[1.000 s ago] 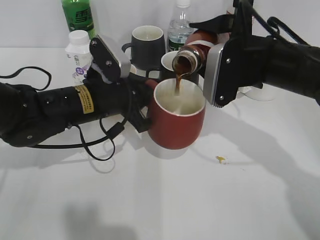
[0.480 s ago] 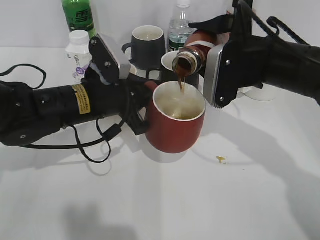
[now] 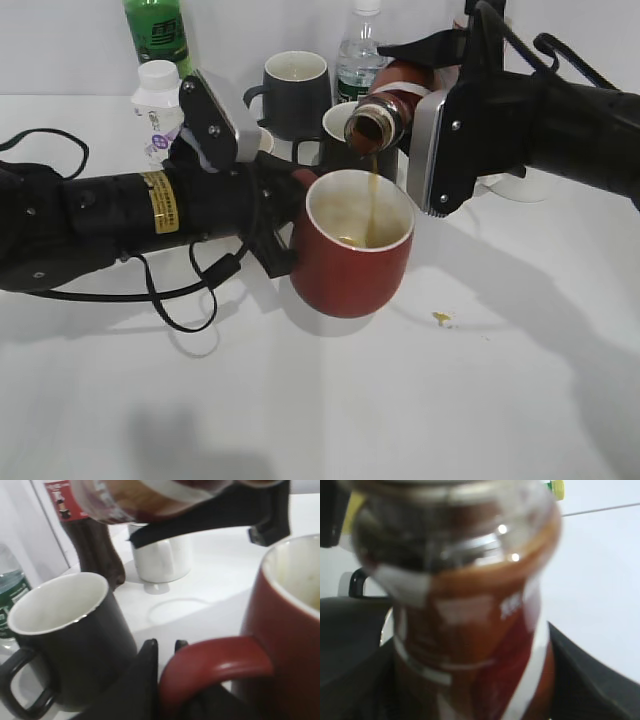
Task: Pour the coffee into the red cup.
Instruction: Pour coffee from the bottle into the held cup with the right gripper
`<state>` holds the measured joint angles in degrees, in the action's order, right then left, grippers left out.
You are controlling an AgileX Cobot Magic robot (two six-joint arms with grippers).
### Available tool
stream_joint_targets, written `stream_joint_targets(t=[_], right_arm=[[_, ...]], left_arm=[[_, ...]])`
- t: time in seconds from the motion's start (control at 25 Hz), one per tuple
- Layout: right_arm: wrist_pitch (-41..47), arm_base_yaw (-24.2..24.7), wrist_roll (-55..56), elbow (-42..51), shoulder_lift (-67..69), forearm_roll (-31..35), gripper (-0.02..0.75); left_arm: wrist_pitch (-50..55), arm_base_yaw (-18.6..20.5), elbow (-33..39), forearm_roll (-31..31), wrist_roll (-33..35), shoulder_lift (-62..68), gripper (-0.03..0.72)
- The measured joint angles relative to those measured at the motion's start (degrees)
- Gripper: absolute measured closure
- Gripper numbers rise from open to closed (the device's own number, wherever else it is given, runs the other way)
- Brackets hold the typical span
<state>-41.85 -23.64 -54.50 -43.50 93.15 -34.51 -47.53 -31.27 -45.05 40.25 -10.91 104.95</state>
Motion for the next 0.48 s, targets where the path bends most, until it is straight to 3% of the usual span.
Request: stream_joint_targets(t=[0.48], right_arm=[[0.00,0.00,-2.49,0.00,0.00,0.00,0.227]], left_arm=[[-0.03,-0.04,0.00,3.08,-3.28,-0.42,0.621]])
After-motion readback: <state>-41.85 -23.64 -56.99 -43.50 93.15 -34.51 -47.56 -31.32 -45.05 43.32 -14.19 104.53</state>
